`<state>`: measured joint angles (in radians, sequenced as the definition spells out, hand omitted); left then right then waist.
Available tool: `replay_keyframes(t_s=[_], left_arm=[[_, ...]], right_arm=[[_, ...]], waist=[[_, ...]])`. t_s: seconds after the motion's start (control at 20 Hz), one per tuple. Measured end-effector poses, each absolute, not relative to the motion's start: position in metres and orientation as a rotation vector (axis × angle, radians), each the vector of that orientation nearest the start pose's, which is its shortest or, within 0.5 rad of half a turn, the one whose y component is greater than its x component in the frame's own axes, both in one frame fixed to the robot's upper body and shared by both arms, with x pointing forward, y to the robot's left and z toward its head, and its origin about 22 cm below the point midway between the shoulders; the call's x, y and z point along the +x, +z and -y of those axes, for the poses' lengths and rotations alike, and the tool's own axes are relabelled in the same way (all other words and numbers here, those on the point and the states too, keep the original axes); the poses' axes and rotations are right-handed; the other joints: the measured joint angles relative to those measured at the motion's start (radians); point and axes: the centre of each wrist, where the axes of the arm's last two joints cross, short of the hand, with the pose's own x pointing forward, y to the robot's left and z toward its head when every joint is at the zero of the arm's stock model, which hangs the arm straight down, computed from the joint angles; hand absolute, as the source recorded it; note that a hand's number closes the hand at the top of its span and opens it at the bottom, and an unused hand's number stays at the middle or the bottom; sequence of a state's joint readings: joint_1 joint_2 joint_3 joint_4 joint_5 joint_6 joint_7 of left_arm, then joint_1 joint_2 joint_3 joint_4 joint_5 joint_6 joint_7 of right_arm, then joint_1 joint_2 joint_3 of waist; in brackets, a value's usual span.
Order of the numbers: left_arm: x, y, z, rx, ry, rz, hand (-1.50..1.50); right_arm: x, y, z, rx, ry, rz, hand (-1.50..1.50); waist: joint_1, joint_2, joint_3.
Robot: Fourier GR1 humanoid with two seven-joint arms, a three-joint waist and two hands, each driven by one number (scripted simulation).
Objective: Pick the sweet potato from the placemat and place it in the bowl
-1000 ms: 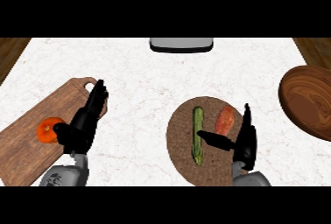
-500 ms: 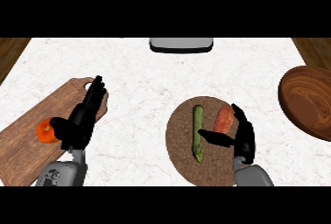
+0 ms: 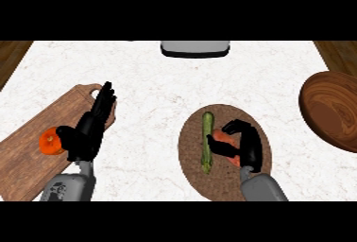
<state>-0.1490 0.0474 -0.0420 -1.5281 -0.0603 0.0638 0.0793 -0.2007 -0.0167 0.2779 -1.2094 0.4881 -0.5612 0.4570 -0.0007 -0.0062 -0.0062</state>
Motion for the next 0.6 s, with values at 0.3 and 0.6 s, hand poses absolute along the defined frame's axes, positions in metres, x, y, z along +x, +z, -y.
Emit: replay_keyframes(t_s=[0.3,0.6], left_arm=[[0.276,0.025,-0.219,0.068,-0.111,1.588,0.00],[0.275,0.023,-0.220,0.071,-0.102,1.576,0.00]], right_arm=[[0.250,-0.040,0.160,-0.429,0.450,1.300,1.50],[0.219,-0.030,0.166,-0.048,0.884,1.507,1.50]], waist=[[-0.005,-0.003,0.005],[-0.012,-0.015,0.011]])
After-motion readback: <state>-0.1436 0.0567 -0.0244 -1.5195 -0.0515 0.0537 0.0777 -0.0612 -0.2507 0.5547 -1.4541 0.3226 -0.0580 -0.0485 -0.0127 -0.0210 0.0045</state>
